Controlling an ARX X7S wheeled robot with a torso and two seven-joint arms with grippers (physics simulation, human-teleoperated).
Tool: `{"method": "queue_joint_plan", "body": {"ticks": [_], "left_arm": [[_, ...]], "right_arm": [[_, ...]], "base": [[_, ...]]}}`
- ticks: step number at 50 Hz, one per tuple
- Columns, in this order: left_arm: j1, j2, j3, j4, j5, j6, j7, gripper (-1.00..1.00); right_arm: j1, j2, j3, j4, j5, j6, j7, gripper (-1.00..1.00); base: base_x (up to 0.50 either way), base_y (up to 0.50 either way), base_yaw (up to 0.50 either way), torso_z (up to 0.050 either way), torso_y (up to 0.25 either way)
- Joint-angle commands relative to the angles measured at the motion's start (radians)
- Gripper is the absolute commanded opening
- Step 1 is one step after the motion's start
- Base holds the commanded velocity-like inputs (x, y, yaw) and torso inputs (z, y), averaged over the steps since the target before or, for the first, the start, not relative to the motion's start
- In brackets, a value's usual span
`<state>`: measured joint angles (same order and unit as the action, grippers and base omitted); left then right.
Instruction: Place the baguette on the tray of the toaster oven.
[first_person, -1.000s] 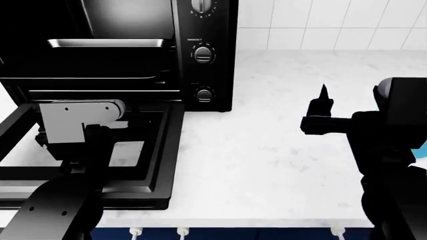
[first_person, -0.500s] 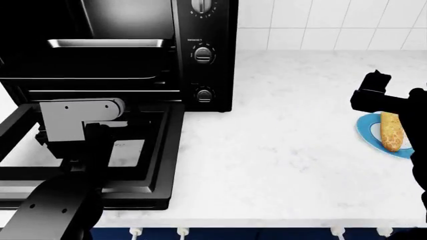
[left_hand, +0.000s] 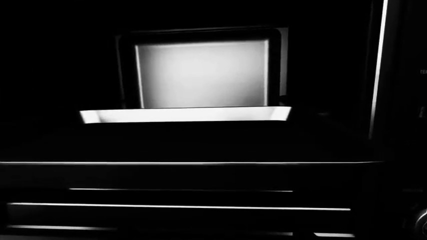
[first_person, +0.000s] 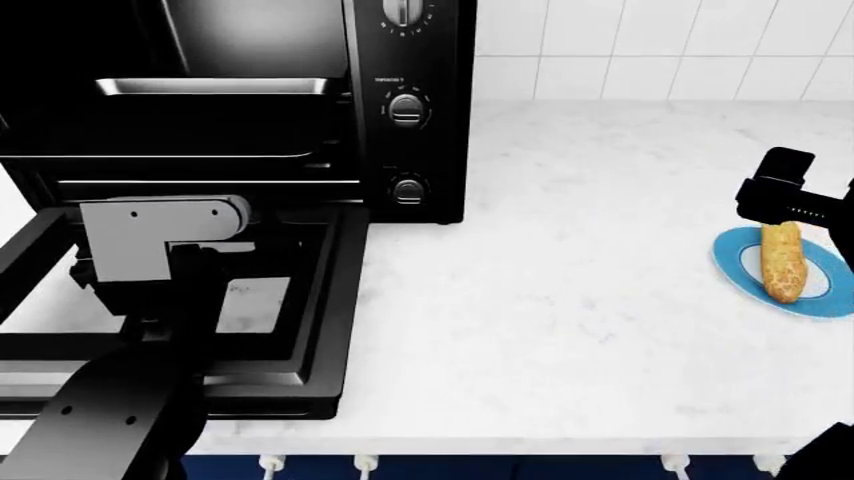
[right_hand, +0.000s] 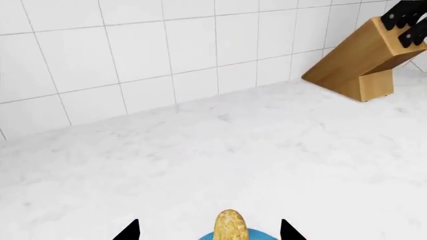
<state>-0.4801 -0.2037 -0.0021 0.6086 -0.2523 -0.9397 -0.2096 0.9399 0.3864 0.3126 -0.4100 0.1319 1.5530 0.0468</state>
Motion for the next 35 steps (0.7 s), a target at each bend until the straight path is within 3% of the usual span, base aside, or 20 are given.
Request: {"method": "queue_joint_plan", "body": {"ticks": [1, 7, 18, 35], "left_arm": [[0.024, 0.014, -0.022, -0.015, -0.005, -0.014, 0.033, 1.00], [0.027, 0.012, -0.021, -0.014, -0.010, -0.012, 0.030, 1.00], [0.030, 0.008, -0.017, -0.023, -0.014, -0.007, 0.025, 1.00], [0.032, 0.001, -0.015, -0.033, -0.023, 0.001, 0.019, 1.00]], "right_arm": [[0.017, 0.015, 0.019, 0.088, 0.043, 0.017, 0.040, 1.00], [0.015, 0.091, 0.030, 0.174, 0.414, 0.016, 0.344, 1.00], [0.025, 0.115, 0.005, 0.267, 0.538, 0.008, 0.423, 1.00], [0.018, 0.137, -0.034, 0.338, 0.582, -0.039, 0.458, 1.00]], "base": [[0.00, 0.00, 0.00, 0.000, 0.000], [0.00, 0.00, 0.00, -0.002, 0.000], [0.00, 0.00, 0.00, -0.002, 0.000], [0.00, 0.00, 0.00, -0.001, 0.000]]}}
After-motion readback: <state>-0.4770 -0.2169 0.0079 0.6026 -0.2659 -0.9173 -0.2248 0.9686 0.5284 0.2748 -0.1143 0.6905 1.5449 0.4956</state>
